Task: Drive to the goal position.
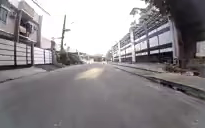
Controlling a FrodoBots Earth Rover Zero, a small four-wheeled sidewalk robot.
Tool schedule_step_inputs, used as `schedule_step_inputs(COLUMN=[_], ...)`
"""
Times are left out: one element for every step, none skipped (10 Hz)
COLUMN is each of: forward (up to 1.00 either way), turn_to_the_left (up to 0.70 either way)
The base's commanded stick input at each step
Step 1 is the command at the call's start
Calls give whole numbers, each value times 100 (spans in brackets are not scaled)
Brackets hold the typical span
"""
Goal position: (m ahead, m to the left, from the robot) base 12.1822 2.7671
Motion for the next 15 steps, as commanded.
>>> schedule_step_inputs(forward=[100, 100, 100, 100, 100, 100, 100, 100, 100, 100, 100, 100, 100, 100, 100], turn_to_the_left=[-41, -41, -41, -29, -1, -1, -1, -1, -1, -1, -1, -1, -1, -1, -1])
